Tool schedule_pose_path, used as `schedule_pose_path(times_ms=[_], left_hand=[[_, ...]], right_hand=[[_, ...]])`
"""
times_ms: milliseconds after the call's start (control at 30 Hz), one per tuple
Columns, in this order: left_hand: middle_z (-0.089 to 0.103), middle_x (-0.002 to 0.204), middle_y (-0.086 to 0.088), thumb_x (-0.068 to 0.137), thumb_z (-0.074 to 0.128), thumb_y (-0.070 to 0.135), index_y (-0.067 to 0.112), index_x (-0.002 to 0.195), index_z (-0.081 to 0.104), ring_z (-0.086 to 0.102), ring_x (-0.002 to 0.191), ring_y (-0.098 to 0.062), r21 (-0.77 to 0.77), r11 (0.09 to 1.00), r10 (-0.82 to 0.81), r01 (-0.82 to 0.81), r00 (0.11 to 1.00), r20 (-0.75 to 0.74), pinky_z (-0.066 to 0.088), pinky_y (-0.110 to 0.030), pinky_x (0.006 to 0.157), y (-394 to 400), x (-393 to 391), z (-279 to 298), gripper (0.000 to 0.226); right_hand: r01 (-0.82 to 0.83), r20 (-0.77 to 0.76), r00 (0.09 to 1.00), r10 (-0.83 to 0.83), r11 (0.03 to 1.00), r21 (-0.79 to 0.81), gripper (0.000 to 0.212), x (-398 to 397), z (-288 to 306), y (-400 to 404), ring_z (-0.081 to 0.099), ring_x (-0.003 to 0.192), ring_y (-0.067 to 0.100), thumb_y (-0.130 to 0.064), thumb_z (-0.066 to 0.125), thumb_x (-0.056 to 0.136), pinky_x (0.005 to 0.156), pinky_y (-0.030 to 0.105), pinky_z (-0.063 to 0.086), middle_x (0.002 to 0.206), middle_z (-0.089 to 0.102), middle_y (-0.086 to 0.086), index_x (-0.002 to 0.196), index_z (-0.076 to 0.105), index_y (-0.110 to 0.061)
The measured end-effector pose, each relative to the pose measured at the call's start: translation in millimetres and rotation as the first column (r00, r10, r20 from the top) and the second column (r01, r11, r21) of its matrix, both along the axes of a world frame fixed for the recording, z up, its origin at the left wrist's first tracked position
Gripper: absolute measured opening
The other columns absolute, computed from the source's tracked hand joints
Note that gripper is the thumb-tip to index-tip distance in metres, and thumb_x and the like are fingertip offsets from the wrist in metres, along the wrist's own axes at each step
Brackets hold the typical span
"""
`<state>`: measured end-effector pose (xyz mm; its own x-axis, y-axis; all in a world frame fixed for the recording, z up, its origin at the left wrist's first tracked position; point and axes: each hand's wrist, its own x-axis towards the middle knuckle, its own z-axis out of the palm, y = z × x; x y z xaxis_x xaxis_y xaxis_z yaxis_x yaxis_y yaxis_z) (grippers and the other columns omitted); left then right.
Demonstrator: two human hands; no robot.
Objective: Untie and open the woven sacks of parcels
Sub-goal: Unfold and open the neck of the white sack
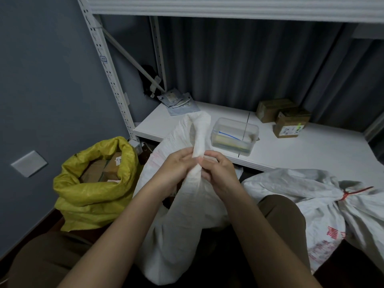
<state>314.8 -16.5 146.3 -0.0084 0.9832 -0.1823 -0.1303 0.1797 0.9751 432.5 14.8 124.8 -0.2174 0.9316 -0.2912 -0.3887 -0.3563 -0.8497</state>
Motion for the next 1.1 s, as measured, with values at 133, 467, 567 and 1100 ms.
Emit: schedule_pose_path(times_ms=[133,467,567,1100], left_hand=[[0.074,0.09,-0.013,0.09,0.06,0.005,0.008,0.105,0.069,0.071,0.086,-0.026,0.027,0.991,0.136,-0.134,0.979,-0.152,0.057,-0.032,0.077,-1,3,-13,0.018],[0.071,0.09,-0.001,0.084,0.061,-0.004,0.015,0.109,0.063,0.068,0.083,-0.018,0.023,0.943,0.33,-0.333,0.919,-0.215,0.056,-0.033,0.081,20,4,-22,0.031],[0.068,0.094,-0.002,0.086,0.062,-0.002,0.017,0.117,0.06,0.066,0.083,-0.016,0.018,0.938,0.345,-0.346,0.928,-0.145,0.055,-0.027,0.077,19,7,-20,0.036],[0.068,0.107,-0.011,0.085,0.055,-0.013,0.009,0.114,0.062,0.067,0.086,-0.012,-0.011,0.911,0.412,-0.413,0.907,0.083,0.055,-0.015,0.071,17,15,-24,0.037]], right_hand=[[0.07,0.267,0.953,-0.142,0.963,0.261,0.012,-5,-10,1,0.055,0.049,0.001,0.0,0.066,0.085,0.052,0.015,0.045,0.058,0.06,-0.006,0.081,0.063,-0.011],[-0.092,0.538,0.818,-0.205,0.876,0.473,0.021,-4,-48,-28,0.06,0.075,0.013,-0.009,0.053,0.093,0.072,0.025,0.046,0.079,0.068,0.005,0.079,0.068,-0.007],[-0.003,0.431,0.879,-0.204,0.902,0.432,0.027,-13,-43,-37,0.047,0.061,0.011,-0.006,0.051,0.092,0.063,0.03,0.04,0.064,0.053,0.008,0.067,0.057,-0.002],[0.178,0.291,0.918,-0.269,0.936,0.304,0.013,-17,-33,-31,0.064,0.069,0.002,-0.008,0.072,0.081,0.071,0.017,0.049,0.08,0.07,-0.004,0.083,0.068,-0.02]])
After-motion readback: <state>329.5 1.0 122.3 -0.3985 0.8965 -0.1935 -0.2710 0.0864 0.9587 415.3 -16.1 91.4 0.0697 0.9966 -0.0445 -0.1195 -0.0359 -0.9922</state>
